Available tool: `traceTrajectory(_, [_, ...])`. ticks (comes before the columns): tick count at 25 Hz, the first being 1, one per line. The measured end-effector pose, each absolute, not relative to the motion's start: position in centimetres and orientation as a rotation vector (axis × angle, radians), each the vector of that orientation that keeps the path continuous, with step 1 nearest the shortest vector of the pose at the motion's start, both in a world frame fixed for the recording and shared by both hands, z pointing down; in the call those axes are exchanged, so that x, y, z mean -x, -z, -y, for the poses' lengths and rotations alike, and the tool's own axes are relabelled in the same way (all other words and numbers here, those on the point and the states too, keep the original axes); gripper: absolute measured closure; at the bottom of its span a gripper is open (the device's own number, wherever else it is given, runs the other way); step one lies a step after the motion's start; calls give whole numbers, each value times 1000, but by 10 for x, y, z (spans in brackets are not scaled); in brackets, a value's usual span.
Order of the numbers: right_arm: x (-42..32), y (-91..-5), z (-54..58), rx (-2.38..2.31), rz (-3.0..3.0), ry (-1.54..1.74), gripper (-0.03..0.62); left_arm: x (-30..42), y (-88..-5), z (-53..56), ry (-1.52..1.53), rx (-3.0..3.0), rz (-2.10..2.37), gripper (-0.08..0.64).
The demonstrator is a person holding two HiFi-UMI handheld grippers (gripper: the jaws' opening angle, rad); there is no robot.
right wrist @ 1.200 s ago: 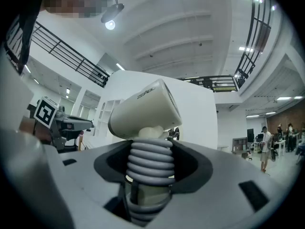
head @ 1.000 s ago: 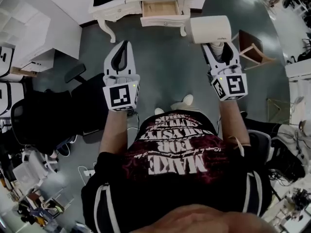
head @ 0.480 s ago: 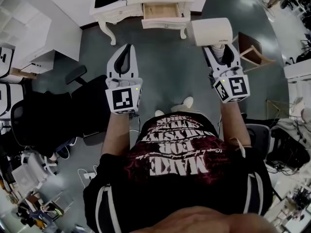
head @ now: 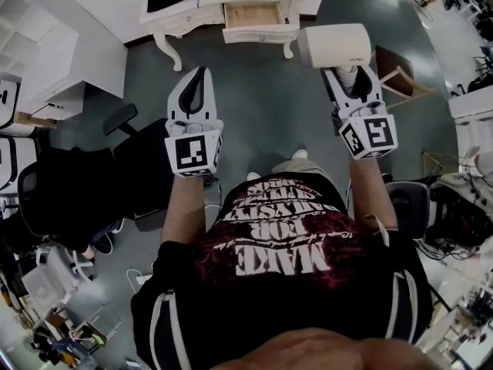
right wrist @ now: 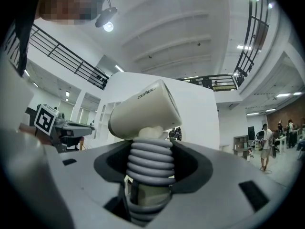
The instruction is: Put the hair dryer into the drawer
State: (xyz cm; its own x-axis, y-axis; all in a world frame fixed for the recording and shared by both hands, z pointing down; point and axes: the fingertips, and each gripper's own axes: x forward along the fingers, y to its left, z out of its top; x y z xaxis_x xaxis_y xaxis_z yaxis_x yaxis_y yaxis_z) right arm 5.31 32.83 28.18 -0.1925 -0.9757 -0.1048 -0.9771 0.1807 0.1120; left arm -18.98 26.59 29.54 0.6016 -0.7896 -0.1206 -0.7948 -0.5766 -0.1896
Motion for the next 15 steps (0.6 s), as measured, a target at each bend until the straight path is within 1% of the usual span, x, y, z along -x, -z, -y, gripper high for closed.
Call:
traceTrajectory(9, [-57,-289,-311,1974,-2440,-208,351,195,-307,-248,-29,2629,-1343,557])
traceTrajectory(15, [-68,-287,-293,1936,-2467,-211,351,184,-310,-228,-29,2650,-1379,557])
